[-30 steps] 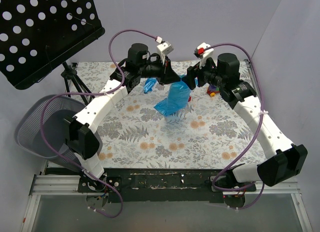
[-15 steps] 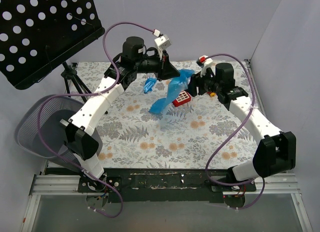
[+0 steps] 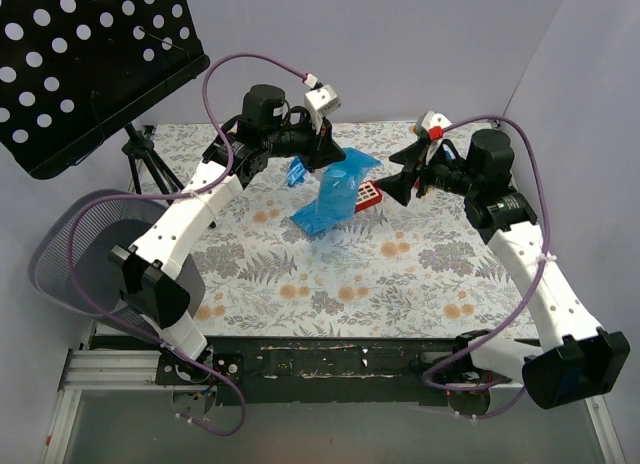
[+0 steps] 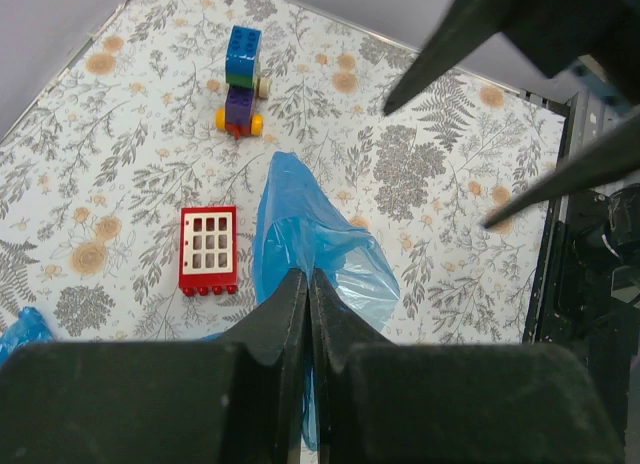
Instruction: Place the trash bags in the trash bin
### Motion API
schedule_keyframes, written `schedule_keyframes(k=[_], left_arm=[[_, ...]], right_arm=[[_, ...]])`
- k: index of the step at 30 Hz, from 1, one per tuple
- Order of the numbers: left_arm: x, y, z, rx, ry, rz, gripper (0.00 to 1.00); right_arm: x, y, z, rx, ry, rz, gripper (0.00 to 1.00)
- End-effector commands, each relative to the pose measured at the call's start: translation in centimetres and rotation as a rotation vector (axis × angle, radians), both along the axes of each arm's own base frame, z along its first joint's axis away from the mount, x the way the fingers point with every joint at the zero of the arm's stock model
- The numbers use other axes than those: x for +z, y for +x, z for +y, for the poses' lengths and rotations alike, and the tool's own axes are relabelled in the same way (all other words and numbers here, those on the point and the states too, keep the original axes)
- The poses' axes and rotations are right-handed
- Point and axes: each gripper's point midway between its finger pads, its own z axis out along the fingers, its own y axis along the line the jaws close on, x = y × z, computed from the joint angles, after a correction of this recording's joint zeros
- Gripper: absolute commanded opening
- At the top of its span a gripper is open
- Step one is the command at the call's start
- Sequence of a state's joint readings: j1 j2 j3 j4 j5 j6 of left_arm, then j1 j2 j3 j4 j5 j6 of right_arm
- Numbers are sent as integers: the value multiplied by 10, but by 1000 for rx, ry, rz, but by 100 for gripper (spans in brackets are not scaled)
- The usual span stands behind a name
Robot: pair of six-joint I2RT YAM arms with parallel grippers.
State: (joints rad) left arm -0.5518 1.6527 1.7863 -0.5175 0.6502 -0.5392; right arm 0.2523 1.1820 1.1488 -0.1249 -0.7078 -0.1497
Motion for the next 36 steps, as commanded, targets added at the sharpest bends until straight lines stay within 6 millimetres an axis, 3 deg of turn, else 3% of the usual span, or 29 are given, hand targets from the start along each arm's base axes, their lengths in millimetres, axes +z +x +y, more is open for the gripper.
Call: schedule_keyframes(k=[1,7,13,24,32,36], left_arm=[[6,-4,11,10,28,-64,0],[8,-11,6,-32,5,-39,0],[10,-18,7,-59,17,-49,0],[1,-30,5,-113,49,-59,0],[16,-42,1,-177,13,-65,0],[24,-51,0,-218,-5,-64,0]], right_arm=[[35,-36,27,173,-6,-153,79],[33,-12,47,112,-21,-169,81],[39,21,51,-13,-13,-184,72],[45,19,60,35,35,-174,66],[25,33,63,13,-6,-156,68],[17,27,79,105,29,-131,75]])
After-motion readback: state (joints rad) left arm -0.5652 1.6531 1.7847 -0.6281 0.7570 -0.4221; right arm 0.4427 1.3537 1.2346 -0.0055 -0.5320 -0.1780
